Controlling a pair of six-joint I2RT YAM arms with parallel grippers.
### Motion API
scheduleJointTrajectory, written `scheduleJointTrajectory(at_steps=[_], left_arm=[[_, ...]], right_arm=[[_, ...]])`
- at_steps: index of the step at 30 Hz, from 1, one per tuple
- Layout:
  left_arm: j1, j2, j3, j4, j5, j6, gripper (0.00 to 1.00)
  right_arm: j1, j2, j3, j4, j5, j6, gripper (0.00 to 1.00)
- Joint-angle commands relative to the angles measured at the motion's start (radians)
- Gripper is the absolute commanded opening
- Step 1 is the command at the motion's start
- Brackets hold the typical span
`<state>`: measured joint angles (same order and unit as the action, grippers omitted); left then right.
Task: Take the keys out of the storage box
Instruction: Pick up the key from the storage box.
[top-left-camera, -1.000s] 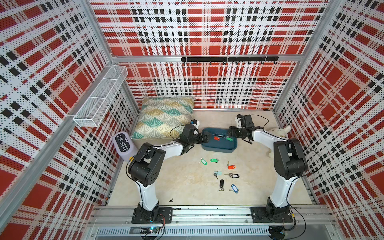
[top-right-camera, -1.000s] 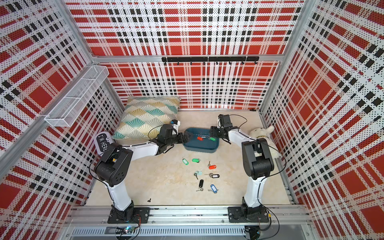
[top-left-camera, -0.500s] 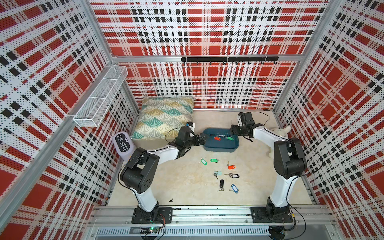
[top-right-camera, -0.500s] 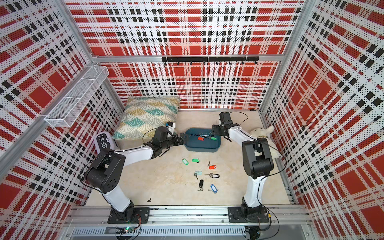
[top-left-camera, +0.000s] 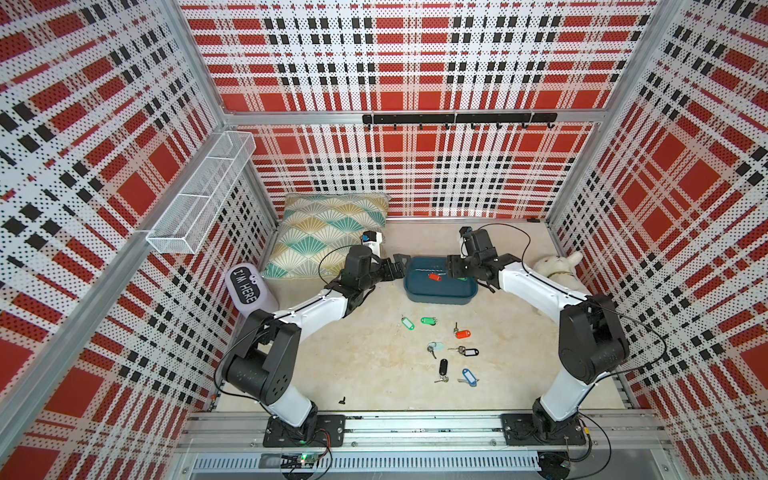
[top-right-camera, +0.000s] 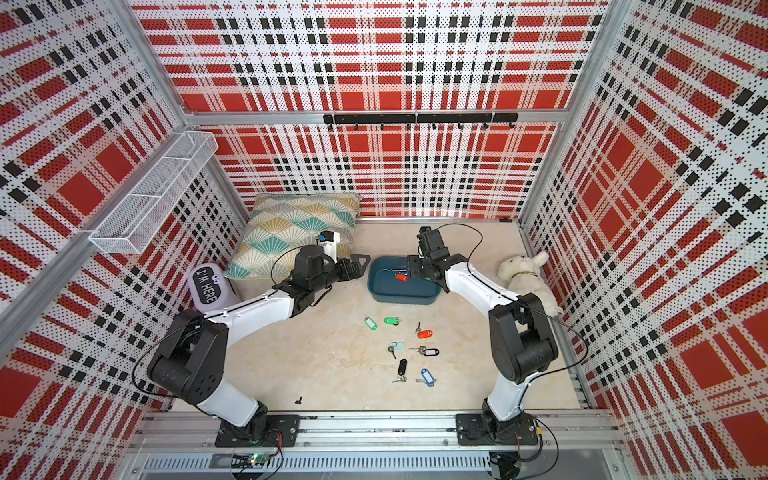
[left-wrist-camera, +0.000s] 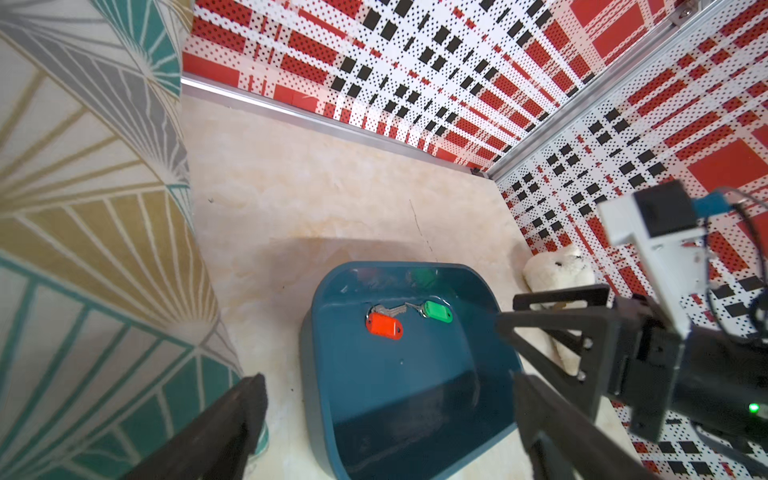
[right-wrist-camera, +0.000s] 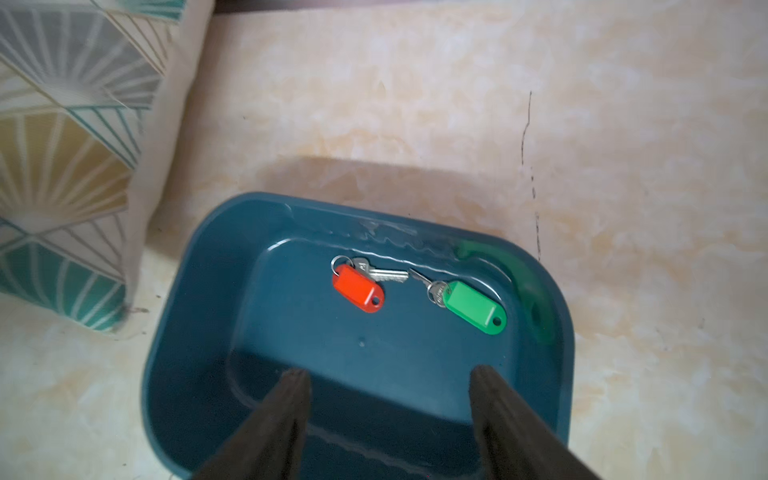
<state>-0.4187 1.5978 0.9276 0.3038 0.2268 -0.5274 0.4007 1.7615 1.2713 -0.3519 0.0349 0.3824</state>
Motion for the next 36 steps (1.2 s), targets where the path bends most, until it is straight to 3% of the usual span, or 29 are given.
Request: scheduleJointTrajectory(at_steps=[1,11,18,36], left_arm=[[0.015,-0.034,-0.016,0.02,-0.021,0.03,0.99],[0.049,-0.047,-0.038,0.022,-0.024,0.053,0.99],[0.063,-0.033,-0.035,0.024,-0.02,0.059,0.99],[0.077,-0.008,-0.028,0.028,-0.003,0.06,0.99]], right_arm=[[-0.011,0.07,0.013,0.012,-0.023,0.039,0.64],[-0.011,0.238,0.143,-0.023,0.001,0.045,0.53],[-0.011,0.315,0.213,-0.06,0.038,0.043,0.5],[-0.011,0.367,0.222,-0.091,0.091,0.045,0.41]])
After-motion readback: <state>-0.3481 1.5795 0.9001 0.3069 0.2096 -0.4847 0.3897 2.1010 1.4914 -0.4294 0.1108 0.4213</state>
